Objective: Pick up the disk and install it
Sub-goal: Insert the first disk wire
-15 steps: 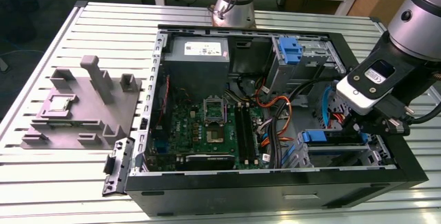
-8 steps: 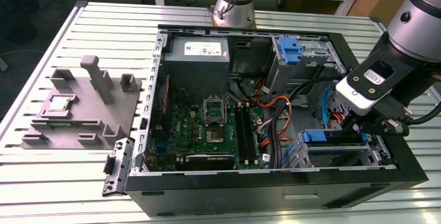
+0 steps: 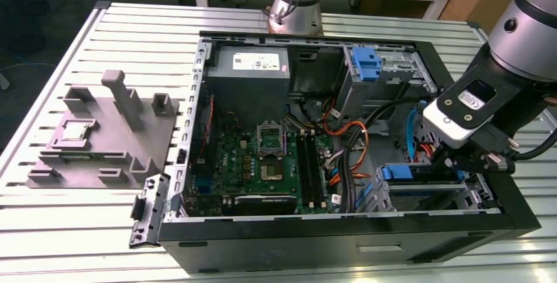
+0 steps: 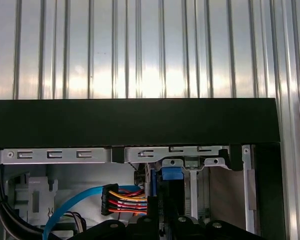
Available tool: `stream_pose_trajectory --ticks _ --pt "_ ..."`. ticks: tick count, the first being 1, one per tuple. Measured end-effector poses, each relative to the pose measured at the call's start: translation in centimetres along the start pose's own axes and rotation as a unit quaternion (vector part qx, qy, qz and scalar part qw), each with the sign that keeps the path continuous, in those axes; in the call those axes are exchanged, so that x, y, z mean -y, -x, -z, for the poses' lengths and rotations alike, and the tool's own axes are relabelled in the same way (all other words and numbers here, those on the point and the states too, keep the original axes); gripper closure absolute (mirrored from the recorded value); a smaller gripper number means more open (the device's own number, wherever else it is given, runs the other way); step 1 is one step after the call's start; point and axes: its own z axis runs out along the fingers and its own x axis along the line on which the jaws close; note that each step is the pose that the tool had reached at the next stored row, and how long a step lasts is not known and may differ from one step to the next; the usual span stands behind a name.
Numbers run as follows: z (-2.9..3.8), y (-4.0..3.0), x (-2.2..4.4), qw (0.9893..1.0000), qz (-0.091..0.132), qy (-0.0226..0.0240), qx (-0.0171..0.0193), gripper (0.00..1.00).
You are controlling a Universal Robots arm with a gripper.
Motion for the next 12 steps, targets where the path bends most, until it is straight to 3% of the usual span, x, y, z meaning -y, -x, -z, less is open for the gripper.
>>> stream_pose_trajectory --ticks 7,12 --pt "-0.11 0.02 0.01 1.0 0.0 0.0 -0.0002 0.83" --pt "-0.02 0.02 0.0 1.0 0.0 -0.0002 -0.0027 0.82"
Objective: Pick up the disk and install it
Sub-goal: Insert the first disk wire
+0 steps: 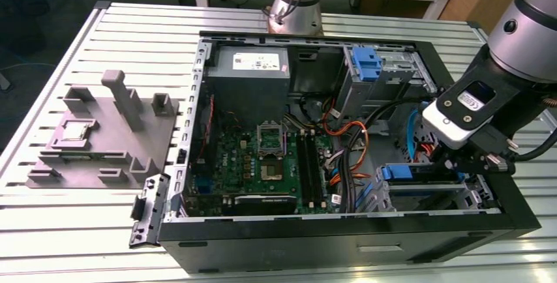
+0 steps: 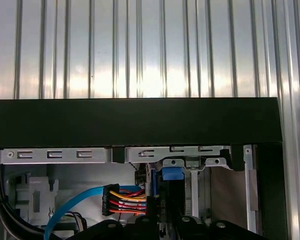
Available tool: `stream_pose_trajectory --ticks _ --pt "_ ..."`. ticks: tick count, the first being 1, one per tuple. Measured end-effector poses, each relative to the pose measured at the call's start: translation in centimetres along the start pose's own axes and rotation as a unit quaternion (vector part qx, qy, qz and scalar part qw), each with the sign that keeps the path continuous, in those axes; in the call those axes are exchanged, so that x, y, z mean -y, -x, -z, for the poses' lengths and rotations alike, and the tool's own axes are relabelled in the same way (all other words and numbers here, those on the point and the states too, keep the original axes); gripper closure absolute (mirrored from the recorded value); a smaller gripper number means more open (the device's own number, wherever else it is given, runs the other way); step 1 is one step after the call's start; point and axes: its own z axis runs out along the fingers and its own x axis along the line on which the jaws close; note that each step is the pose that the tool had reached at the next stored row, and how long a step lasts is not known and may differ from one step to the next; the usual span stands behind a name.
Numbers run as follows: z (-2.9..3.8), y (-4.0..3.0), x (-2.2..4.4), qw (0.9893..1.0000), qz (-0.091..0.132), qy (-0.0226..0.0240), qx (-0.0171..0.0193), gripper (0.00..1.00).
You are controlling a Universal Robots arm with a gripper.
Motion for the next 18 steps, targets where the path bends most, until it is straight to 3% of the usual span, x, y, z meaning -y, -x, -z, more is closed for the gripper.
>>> stream_pose_trajectory --ticks 1,2,9,11,13,18 --pt "0.11 0.0 -0.01 1.0 0.0 -0.0001 0.0 0.82" --pt "0.23 0.01 -0.02 1.0 0.0 -0.0002 -0.0004 0.75" --pt "1.4 0.05 -0.1 1.0 0.0 -0.0054 -0.0005 0.75" --pt "1.44 0.06 -0.1 1.0 0.0 -0.0064 -0.0009 0.77" --pt "1.44 0.05 -0.1 1.0 0.0 -0.0065 -0.0009 0.89" --pt "1.45 0.06 -0.1 1.0 0.0 -0.0066 -0.0009 0.9"
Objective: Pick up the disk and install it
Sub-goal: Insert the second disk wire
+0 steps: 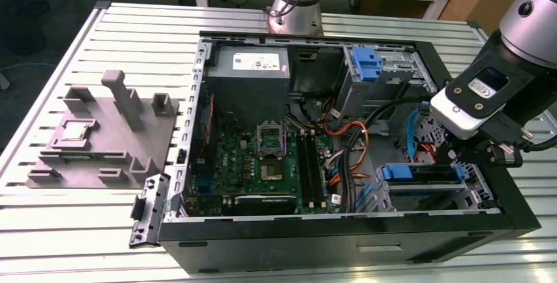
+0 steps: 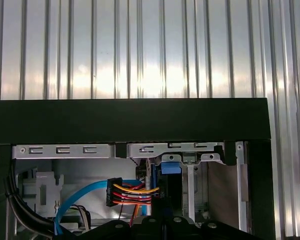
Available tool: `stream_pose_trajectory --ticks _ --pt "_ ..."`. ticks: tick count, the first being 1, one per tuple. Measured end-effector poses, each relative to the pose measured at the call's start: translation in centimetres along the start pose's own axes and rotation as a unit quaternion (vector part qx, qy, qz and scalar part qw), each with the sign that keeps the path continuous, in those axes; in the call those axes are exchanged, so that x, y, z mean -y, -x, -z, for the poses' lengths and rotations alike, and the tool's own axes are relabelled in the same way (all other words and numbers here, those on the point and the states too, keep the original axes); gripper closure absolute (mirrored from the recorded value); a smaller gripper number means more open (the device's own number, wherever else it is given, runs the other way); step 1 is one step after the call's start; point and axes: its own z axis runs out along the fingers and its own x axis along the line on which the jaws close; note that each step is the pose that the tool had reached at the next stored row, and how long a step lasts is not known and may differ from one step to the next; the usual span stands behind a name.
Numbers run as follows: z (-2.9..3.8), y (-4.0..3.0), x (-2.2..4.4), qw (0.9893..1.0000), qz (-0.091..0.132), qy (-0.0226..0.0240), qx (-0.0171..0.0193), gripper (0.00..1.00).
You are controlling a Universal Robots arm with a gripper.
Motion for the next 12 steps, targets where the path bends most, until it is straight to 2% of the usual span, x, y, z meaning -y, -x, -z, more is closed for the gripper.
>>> stream_pose_trajectory --ticks 12 --pt "0.13 0.01 -0.01 1.0 0.0 -0.0006 -0.0003 0.9"
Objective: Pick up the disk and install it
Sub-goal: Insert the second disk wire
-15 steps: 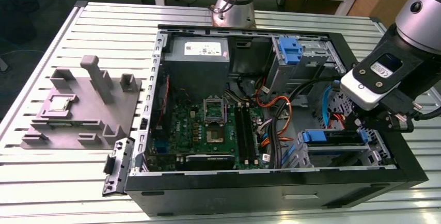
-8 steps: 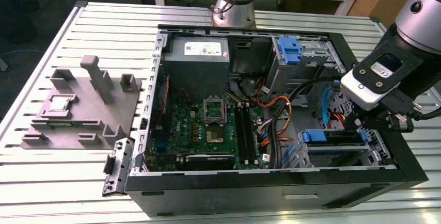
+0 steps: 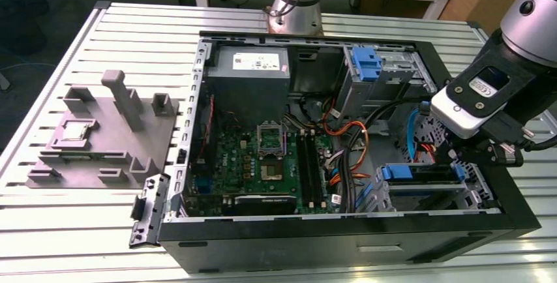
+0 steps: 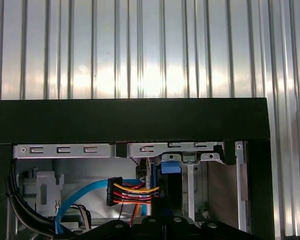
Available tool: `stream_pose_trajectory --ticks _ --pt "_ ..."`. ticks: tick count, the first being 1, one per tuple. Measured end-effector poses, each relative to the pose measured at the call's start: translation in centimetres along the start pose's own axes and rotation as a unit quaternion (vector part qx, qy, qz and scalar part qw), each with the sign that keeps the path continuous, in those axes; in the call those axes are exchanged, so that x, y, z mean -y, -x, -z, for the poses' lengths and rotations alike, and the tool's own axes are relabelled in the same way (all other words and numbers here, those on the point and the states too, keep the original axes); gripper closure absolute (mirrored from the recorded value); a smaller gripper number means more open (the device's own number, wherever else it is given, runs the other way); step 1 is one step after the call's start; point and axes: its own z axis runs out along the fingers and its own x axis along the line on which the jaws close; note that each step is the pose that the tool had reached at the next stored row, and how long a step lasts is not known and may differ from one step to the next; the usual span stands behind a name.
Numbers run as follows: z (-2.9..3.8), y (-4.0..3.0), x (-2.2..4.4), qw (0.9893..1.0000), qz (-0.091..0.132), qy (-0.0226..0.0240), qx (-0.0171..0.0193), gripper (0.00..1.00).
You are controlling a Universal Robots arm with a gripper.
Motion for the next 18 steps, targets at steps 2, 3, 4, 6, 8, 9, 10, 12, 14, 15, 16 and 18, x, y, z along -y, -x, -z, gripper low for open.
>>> stream_pose_trajectory --ticks 2,3,4,6,8,9,10,12,14,15,16,18 --pt "0.17 0.0 -0.01 1.0 0.0 0.0 0.0 0.9" --pt "0.25 0.01 -0.01 1.0 0.0 0.0 -0.0001 0.9" --pt "0.33 0.01 -0.02 1.0 0.0 0.0 -0.0001 0.9" --pt "0.42 0.01 -0.02 1.0 0.0 0.0 0.0001 0.9" --pt "0.46 0.01 -0.02 1.0 0.0 0.0 0.0002 0.9" --pt "0.5 0.02 -0.02 1.0 0.0 0.0 0.0005 0.9" --pt "0.52 0.01 -0.03 1.0 0.0 0.0 0.0005 0.9" --pt "0.58 0.02 -0.03 1.0 0.0 0.0001 0.0027 0.9" --pt "0.58 0.02 -0.03 1.0 0.0 0.0002 0.0031 0.9" --pt "0.58 0.02 -0.03 1.0 0.0 0.0002 0.0035 0.9" --pt "0.58 0.02 -0.03 1.0 0.0 0.0001 0.0039 0.9" --pt "0.58 0.02 -0.03 1.0 0.0 0.0002 0.0046 0.9"
